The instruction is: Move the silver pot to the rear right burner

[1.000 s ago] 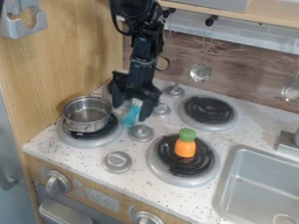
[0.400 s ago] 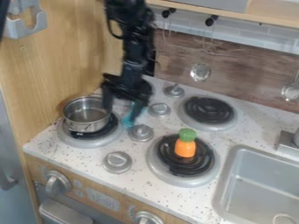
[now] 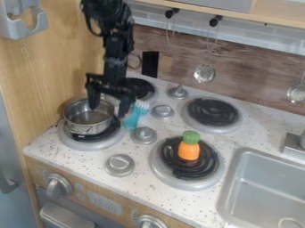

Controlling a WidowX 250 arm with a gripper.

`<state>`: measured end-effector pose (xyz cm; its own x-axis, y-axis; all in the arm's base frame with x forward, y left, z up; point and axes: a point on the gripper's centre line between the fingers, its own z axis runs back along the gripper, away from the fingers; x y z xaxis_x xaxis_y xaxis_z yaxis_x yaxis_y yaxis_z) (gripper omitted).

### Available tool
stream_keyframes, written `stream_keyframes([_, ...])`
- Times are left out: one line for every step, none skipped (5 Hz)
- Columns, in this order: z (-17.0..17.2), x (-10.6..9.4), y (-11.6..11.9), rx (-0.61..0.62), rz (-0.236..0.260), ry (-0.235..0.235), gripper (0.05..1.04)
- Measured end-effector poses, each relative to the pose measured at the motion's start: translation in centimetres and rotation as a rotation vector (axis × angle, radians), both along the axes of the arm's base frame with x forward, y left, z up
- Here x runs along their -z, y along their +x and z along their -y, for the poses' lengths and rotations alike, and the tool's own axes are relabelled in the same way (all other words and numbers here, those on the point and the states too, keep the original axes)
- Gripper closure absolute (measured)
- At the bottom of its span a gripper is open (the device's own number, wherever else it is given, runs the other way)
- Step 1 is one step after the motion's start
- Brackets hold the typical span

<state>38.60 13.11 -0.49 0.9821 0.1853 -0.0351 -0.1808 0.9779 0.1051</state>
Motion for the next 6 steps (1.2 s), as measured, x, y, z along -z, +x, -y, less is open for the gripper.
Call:
stream_keyframes([-1.3,0.6,0.4,-0.004,0.071,-0.045,0.110])
stream_keyframes([-0.9,2.0,0.2,0.014,0.056,-0.064,0.240])
stream_keyframes([-0.6,2.8,-0.3,0.030,0.063,-0.073,0.561])
stream_keyframes([-0.4,2.9,-0.5,0.044,0.070,-0.076,0.810])
stream_keyframes([0.4,2.7,-0.7,0.093,0.088,-0.071,0.955])
stream_keyframes([2.0,1.2,-1.0,0.177,0.116,-0.064,1.013])
